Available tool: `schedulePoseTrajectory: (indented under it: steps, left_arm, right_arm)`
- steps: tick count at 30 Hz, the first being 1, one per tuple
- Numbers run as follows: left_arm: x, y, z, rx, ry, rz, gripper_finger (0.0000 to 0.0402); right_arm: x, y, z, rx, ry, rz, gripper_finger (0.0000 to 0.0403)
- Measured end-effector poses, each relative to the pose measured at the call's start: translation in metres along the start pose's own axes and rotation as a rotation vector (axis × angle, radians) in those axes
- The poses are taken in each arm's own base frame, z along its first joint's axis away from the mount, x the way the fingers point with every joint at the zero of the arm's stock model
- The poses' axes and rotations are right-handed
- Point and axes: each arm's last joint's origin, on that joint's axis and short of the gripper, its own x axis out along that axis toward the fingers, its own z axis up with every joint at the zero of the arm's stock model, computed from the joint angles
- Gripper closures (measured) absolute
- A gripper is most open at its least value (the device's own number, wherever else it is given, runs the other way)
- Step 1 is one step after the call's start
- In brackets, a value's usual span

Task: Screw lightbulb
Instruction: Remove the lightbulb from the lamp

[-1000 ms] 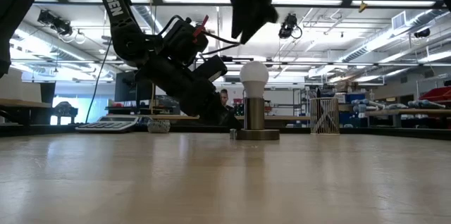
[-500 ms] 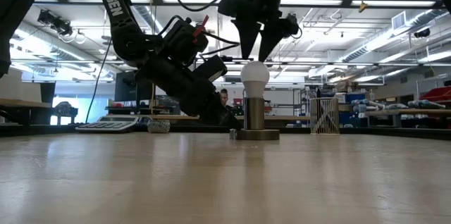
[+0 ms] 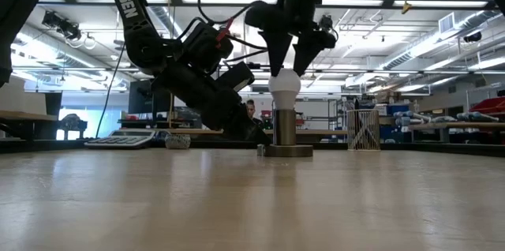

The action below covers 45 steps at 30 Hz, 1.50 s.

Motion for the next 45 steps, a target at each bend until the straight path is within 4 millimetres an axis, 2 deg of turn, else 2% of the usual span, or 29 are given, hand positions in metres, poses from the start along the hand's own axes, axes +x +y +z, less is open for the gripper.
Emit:
schedulePoseTrajectory:
  steps: [6, 8, 15, 18, 21, 26, 28, 32, 34, 45]
  left_arm:
    - [0.0, 0.0, 0.0, 0.0, 0.0, -0.001, 0.04]
    - [0.0, 0.0, 0.0, 0.0, 0.0, -0.003, 0.04]
    - [0.0, 0.0, 0.0, 0.0, -0.001, -0.005, 0.04]
    - [0.0, 0.0, 0.0, 0.001, 0.0, -0.005, 0.04]
    - [0.0, 0.0, 0.0, 0.001, 0.0, -0.005, 0.04]
    - [0.0, 0.0, 0.0, 0.001, -0.001, -0.011, 0.04]
    - [0.0, 0.0, 0.0, 0.001, -0.001, -0.012, 0.04]
    - [0.0, 0.0, 0.0, 0.002, -0.001, -0.011, 0.04]
    - [0.0, 0.0, 0.0, 0.002, -0.001, -0.011, 0.04]
    - [0.0, -0.001, 0.0, 0.001, -0.001, -0.014, 0.04]
  right_arm:
    - [0.003, -0.006, 0.003, -0.085, 0.019, 0.027, 0.0147]
    - [0.002, -0.008, 0.005, -0.201, 0.03, 0.052, 0.0154]
    - [0.003, -0.018, 0.009, -0.782, 0.063, 0.108, 0.016]
    - [0.002, -0.019, 0.01, -0.89, 0.066, 0.116, 0.0156]
    - [-0.003, -0.017, 0.01, -0.922, 0.071, 0.115, 0.0151]
    - [-0.027, -0.007, 0.013, -0.815, -0.007, 0.096, 0.0142]
    - [-0.036, -0.005, 0.015, -0.646, -0.034, 0.087, 0.014]
    - [-0.04, -0.007, 0.017, -0.151, -0.017, 0.09, 0.014]
    - [-0.039, -0.009, 0.016, -0.019, 0.021, 0.097, 0.0141]
    - [0.005, 0.003, 0.019, 0.048, 0.116, 0.006, 0.0136]
